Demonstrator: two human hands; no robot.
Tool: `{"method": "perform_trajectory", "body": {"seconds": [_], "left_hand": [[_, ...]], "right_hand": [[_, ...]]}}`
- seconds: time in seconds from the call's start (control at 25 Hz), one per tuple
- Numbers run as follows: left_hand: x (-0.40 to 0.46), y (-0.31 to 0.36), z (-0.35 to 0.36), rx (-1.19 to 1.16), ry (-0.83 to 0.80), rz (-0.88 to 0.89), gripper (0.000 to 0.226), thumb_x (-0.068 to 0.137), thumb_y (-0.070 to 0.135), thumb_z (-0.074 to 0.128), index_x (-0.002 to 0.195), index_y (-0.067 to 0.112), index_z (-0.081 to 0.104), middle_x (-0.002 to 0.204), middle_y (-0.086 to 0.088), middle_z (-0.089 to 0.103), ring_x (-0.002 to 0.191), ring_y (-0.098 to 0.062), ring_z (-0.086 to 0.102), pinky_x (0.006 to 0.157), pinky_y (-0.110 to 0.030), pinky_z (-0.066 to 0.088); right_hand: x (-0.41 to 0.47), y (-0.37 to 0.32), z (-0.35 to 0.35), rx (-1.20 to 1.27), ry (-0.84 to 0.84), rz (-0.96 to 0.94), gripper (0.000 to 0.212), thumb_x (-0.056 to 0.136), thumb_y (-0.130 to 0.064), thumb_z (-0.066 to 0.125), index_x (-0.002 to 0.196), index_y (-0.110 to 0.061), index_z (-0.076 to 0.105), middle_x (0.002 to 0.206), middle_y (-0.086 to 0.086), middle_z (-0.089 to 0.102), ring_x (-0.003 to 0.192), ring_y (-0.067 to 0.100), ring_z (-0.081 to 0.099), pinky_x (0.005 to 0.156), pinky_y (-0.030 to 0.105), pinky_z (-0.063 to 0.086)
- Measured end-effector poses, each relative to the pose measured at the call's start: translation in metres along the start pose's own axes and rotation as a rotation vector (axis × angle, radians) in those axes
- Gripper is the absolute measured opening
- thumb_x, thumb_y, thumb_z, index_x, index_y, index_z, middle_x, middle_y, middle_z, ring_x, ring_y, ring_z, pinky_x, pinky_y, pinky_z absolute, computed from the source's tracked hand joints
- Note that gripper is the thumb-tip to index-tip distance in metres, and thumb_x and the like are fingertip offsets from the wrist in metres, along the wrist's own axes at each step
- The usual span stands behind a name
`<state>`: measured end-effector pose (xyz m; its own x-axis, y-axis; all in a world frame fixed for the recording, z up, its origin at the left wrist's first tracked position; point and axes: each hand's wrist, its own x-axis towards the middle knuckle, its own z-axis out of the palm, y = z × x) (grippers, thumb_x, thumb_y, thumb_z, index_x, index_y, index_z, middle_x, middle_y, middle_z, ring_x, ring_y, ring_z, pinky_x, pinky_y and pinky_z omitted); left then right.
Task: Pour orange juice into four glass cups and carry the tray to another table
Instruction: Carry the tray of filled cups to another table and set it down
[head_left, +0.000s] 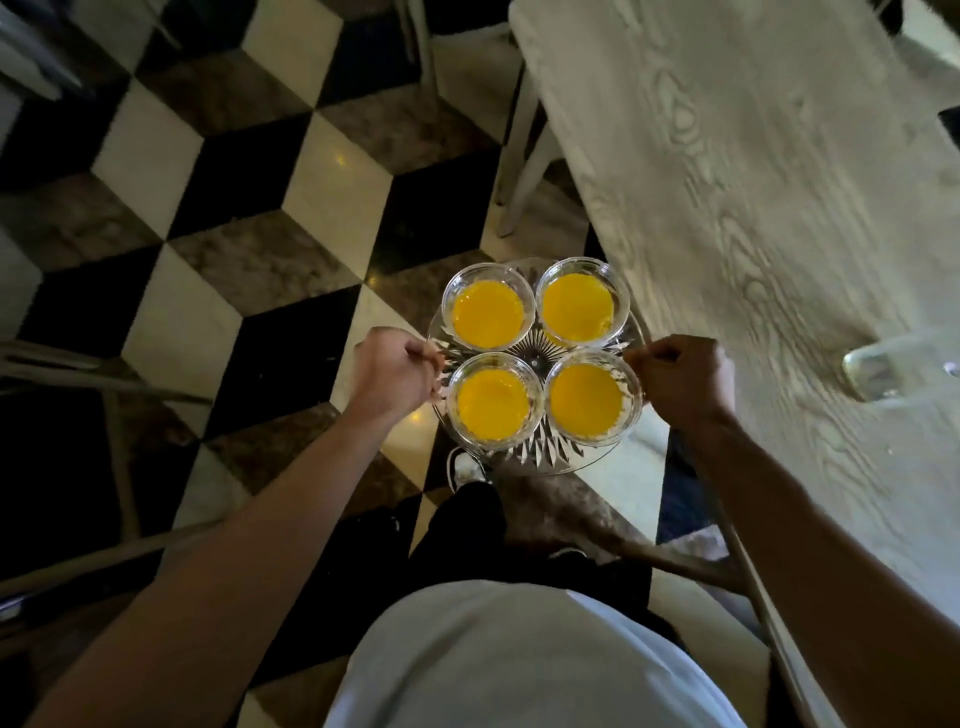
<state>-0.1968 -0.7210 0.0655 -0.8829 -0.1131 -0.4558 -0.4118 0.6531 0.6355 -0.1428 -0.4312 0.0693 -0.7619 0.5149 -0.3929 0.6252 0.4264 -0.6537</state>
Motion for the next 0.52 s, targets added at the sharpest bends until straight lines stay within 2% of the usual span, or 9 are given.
{"method": "perform_trajectory", "body": {"seconds": [0.08, 0.16, 0.24, 0.36, 0.44, 0.52], "left_hand": [[0.019, -0.004, -0.022, -0.015, 0.025, -0.010, 0.026, 0.092, 0.001, 0.069, 0.071, 0.012, 0.077, 0.069, -0.001, 0.075, 0.055, -0.009, 0.072, 0.053, -0.027, 0.063], [0.038, -0.006, -0.042, -0.034, 0.042, -0.031, 0.022, 0.093, 0.001, 0.068, 0.074, 0.008, 0.077, 0.067, -0.001, 0.072, 0.050, -0.004, 0.070, 0.045, -0.016, 0.055], [0.054, -0.007, -0.059, -0.049, 0.071, -0.075, 0.017, 0.094, 0.001, 0.068, 0.081, 0.004, 0.079, 0.067, -0.002, 0.072, 0.048, -0.001, 0.069, 0.042, -0.011, 0.049], [0.080, -0.009, -0.082, -0.119, 0.104, -0.179, 0.013, 0.094, -0.002, 0.068, 0.088, 0.001, 0.078, 0.074, -0.007, 0.074, 0.055, -0.010, 0.071, 0.043, -0.015, 0.052], [0.099, -0.011, -0.095, -0.167, 0.119, -0.235, 0.016, 0.094, -0.004, 0.067, 0.084, 0.002, 0.077, 0.076, -0.009, 0.076, 0.060, -0.015, 0.074, 0.047, -0.020, 0.057], [0.117, -0.012, -0.108, -0.188, 0.134, -0.256, 0.021, 0.092, -0.004, 0.068, 0.076, 0.006, 0.077, 0.076, -0.009, 0.077, 0.058, -0.016, 0.076, 0.053, -0.026, 0.062]], "right_hand": [[0.010, -0.026, 0.017, -0.007, -0.029, -0.039, 0.019, 0.088, -0.014, 0.077, 0.073, -0.026, 0.074, 0.060, -0.009, 0.069, 0.041, -0.007, 0.061, 0.039, 0.005, 0.041], [0.022, -0.051, 0.033, -0.004, -0.053, -0.070, 0.012, 0.087, -0.017, 0.078, 0.077, -0.023, 0.077, 0.058, -0.011, 0.069, 0.041, -0.006, 0.062, 0.040, 0.006, 0.043], [0.034, -0.076, 0.048, 0.003, -0.072, -0.094, 0.007, 0.086, -0.018, 0.078, 0.079, -0.019, 0.080, 0.049, -0.013, 0.067, 0.040, -0.005, 0.061, 0.040, 0.006, 0.043], [0.054, -0.110, 0.072, 0.003, -0.117, -0.105, 0.012, 0.087, -0.014, 0.076, 0.076, -0.018, 0.079, 0.046, -0.014, 0.066, 0.037, -0.002, 0.059, 0.038, 0.012, 0.046], [0.071, -0.132, 0.088, 0.004, -0.142, -0.120, 0.013, 0.088, -0.012, 0.074, 0.076, -0.016, 0.079, 0.043, -0.012, 0.063, 0.036, -0.003, 0.057, 0.036, 0.012, 0.045], [0.089, -0.156, 0.102, -0.051, -0.162, -0.129, 0.011, 0.088, -0.020, 0.075, 0.079, -0.015, 0.080, 0.045, -0.011, 0.064, 0.035, -0.004, 0.057, 0.034, 0.008, 0.039]]}}
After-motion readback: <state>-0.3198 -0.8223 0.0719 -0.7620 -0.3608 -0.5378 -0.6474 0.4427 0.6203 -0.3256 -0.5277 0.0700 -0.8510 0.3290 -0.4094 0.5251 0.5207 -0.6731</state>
